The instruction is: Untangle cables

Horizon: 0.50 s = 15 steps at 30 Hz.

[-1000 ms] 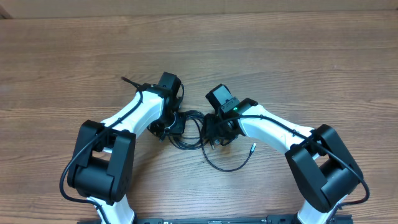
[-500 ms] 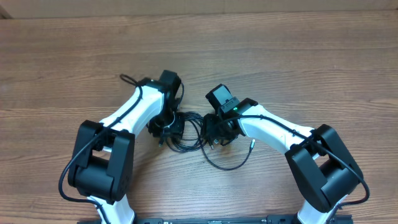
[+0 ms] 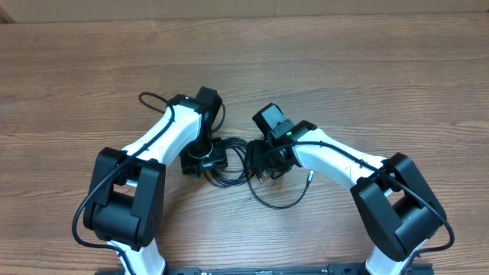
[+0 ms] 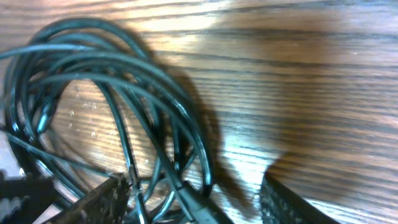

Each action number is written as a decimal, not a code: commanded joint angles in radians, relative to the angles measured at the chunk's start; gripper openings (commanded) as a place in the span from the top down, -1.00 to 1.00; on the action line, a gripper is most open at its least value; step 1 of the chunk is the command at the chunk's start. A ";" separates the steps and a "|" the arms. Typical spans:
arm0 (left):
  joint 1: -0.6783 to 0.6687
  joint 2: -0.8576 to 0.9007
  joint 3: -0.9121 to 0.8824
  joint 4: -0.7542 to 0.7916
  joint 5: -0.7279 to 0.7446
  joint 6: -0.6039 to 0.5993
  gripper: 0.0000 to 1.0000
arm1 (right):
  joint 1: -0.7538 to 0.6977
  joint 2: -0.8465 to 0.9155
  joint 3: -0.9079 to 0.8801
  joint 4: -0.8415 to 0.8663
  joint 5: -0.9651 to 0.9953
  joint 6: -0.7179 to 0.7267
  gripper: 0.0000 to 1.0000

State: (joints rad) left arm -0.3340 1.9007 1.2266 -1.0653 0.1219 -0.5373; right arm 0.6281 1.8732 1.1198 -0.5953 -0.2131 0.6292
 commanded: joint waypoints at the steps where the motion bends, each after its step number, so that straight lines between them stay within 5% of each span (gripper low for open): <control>1: -0.002 0.003 -0.043 0.024 -0.025 -0.146 -0.37 | 0.001 0.001 -0.008 -0.004 0.014 -0.002 -0.37; 9: -0.002 0.003 -0.068 0.087 -0.025 -0.150 -0.39 | 0.001 0.001 -0.008 -0.004 0.014 -0.002 -0.72; 15: -0.016 0.003 -0.088 0.106 -0.025 -0.199 -0.31 | 0.001 0.001 -0.008 -0.008 0.014 -0.006 -0.79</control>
State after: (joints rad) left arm -0.3344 1.9007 1.1629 -0.9798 0.1051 -0.6865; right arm 0.6289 1.8656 1.1221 -0.5945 -0.2264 0.6277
